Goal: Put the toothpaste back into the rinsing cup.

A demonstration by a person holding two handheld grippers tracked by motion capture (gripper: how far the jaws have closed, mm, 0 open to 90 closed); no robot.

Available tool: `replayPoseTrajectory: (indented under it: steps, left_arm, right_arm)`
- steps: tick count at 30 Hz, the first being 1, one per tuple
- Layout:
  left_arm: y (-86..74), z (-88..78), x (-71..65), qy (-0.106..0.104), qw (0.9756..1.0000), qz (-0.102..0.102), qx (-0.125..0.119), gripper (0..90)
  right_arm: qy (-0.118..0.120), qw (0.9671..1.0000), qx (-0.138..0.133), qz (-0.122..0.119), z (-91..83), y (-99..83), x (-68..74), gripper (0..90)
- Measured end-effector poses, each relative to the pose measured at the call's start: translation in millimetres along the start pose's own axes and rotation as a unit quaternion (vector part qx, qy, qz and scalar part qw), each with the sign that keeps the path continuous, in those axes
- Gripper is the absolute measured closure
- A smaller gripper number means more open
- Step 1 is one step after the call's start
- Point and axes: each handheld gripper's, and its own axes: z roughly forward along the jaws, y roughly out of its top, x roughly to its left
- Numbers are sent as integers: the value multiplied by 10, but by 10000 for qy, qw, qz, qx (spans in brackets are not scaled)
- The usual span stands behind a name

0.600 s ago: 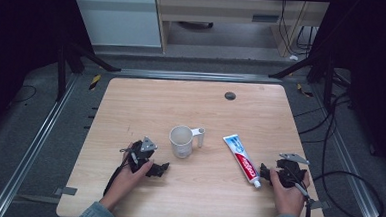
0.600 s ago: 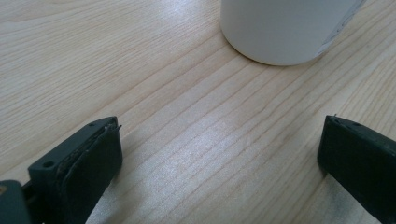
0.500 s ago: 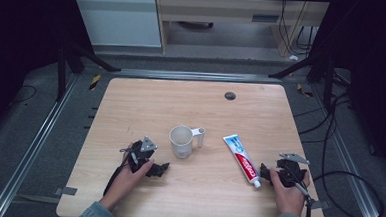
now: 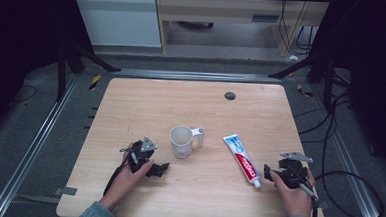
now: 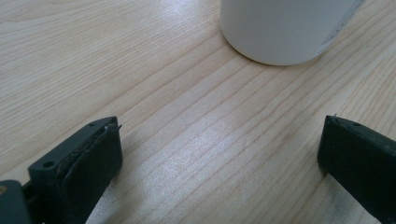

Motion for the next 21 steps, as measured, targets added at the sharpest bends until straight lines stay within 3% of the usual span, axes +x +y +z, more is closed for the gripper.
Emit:
replayPoseTrajectory:
  steps: [5, 9, 13, 14, 21]
  left_arm:
    - [0, 0, 0, -1, 10000, -1, 0, 0]
    - [0, 0, 0, 0, 10000, 1, 1, 0]
    - [0, 0, 0, -1, 10000, 0, 2, 0]
    - [0, 0, 0, -1, 10000, -1, 0, 0]
    - [0, 0, 0, -2, 10000, -2, 1, 0]
  right_arm:
    - [-49, 9993, 54, -368, -233, 159, 60, 166]
    - [-42, 9971, 241, -724, -448, 412, 170, 166]
    - [29, 9958, 400, -825, -486, 539, 229, 158]
    - [31, 9940, 526, -959, -483, 626, 269, 154]
    - [178, 9913, 685, -1105, -508, 891, 340, 159]
